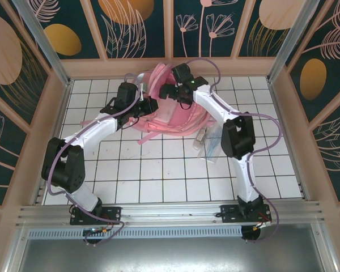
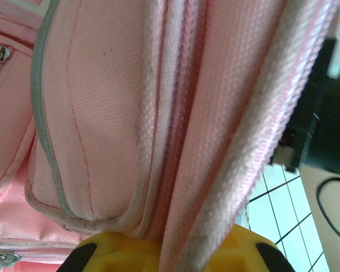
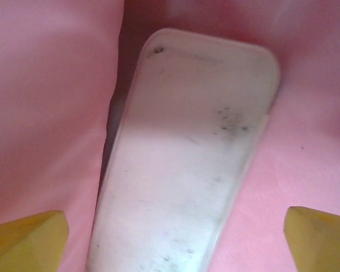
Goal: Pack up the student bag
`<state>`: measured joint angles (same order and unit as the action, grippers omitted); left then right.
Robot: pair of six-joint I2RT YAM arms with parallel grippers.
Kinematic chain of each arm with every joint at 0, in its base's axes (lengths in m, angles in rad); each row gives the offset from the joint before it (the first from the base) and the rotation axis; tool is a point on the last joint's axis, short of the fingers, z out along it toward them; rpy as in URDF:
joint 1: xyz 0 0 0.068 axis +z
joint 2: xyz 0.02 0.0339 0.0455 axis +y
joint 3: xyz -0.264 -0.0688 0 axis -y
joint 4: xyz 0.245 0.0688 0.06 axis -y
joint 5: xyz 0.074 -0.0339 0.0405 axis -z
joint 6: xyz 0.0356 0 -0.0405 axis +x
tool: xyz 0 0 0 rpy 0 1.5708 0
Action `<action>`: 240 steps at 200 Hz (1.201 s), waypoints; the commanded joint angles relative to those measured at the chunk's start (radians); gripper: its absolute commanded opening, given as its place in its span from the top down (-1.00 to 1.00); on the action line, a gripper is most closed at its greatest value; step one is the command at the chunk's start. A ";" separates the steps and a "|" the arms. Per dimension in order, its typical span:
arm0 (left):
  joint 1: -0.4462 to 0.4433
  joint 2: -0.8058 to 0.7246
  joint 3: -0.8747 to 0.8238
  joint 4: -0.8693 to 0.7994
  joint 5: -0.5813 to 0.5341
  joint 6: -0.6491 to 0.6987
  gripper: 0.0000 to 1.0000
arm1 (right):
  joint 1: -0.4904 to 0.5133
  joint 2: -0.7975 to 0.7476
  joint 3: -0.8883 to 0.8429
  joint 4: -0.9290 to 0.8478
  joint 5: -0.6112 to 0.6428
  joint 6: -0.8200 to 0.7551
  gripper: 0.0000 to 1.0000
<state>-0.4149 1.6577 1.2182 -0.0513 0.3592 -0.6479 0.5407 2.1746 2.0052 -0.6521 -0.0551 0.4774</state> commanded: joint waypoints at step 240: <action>-0.002 -0.189 -0.018 0.097 -0.055 -0.038 1.00 | -0.051 -0.355 -0.592 0.485 -0.279 0.028 -0.14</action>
<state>-0.4042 1.5360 1.1946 -0.0887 0.3077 -0.7624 0.5507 2.0552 1.5677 -0.0967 -0.4747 0.5217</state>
